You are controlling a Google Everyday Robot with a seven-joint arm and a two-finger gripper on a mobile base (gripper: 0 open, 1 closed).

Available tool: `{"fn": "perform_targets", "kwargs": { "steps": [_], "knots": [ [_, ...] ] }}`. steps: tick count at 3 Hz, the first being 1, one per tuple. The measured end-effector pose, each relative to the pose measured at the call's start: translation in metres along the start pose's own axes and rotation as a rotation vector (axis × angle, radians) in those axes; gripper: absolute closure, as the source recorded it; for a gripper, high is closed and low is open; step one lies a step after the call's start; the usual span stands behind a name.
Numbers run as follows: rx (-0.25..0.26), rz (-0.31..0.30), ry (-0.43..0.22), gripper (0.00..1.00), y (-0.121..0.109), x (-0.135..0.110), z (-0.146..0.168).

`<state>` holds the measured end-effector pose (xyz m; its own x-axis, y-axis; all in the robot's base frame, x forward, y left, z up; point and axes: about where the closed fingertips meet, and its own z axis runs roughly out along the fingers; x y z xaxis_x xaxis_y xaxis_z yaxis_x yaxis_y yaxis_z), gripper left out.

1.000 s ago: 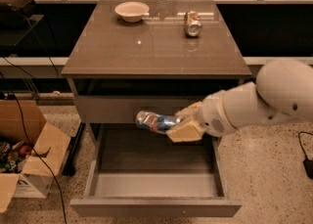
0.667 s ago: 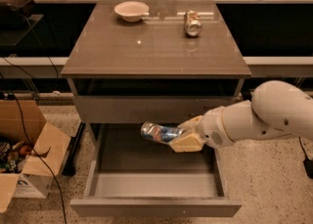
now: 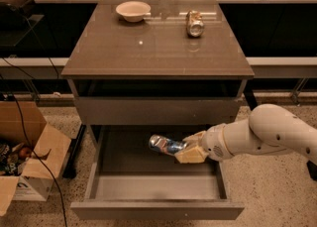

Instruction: Place redbull can into middle drawer

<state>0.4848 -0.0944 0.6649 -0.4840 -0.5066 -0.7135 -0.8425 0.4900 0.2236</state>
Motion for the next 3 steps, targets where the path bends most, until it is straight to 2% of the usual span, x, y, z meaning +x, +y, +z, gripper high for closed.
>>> {"fn": "perform_targets", "kwargs": {
  "steps": [1,2,3],
  "knots": [
    [-0.006,0.025,0.037,1.0,0.001,0.009,0.023],
    [-0.025,0.07,0.089,1.0,-0.003,0.033,0.071],
    [-0.04,0.091,0.119,1.0,-0.007,0.048,0.101]
  ]
}}
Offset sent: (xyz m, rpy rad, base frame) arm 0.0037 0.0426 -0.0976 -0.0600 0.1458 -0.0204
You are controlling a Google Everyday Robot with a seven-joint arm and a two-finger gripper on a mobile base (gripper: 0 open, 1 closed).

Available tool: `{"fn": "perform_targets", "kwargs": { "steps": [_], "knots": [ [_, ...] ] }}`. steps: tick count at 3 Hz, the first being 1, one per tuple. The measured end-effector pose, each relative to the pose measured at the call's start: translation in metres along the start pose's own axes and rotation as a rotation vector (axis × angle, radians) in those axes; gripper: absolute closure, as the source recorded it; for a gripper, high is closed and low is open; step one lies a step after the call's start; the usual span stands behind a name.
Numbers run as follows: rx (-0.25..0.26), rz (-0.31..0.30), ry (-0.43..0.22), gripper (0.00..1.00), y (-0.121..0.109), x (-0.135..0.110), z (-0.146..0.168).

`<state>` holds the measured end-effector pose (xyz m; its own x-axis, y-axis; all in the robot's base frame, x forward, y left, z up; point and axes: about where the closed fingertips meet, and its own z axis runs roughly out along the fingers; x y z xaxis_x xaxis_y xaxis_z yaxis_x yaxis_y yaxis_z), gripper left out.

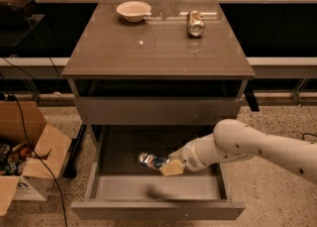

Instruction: Place redbull can into middle drawer

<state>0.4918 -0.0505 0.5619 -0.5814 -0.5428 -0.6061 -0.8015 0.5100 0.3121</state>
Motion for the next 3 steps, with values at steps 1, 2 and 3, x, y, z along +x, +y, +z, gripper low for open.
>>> {"fn": "perform_targets", "kwargs": {
  "steps": [1,2,3],
  "knots": [
    [-0.006,0.036,0.0,0.81,-0.014,0.015,0.033],
    [-0.018,0.115,-0.003,0.5,-0.036,0.047,0.076],
    [-0.021,0.162,0.004,0.27,-0.048,0.067,0.099]
  ]
}}
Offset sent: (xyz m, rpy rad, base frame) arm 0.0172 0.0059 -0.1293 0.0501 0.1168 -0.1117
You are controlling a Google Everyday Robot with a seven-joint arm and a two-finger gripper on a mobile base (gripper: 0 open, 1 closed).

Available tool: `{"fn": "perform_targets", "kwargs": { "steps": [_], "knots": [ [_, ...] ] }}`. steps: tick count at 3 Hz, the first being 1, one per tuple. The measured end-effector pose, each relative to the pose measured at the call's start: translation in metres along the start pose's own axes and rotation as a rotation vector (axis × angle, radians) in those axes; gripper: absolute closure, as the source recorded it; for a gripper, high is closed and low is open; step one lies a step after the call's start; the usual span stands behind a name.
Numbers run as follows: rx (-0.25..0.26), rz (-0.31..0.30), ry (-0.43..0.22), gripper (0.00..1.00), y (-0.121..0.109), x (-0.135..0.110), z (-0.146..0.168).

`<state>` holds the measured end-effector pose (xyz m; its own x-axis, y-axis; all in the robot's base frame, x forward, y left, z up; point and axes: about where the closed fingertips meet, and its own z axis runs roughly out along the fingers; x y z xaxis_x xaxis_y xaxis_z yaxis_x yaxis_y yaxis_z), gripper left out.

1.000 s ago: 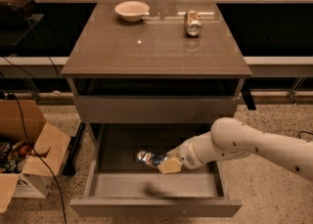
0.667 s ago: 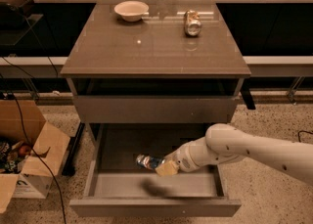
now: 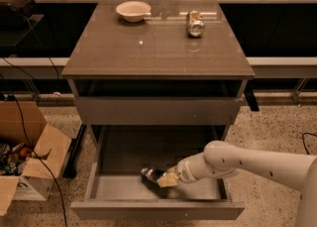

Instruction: Place redbull can into middle drawer

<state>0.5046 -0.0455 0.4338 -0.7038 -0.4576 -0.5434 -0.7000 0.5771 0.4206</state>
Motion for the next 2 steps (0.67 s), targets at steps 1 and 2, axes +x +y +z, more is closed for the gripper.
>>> {"fn": "perform_targets", "kwargs": {
  "steps": [1,2],
  "knots": [
    [0.011,0.048,0.008,0.0,-0.0144,0.0184,0.0128],
    [0.011,0.048,0.008,0.0,-0.0144,0.0184,0.0128]
  ]
}}
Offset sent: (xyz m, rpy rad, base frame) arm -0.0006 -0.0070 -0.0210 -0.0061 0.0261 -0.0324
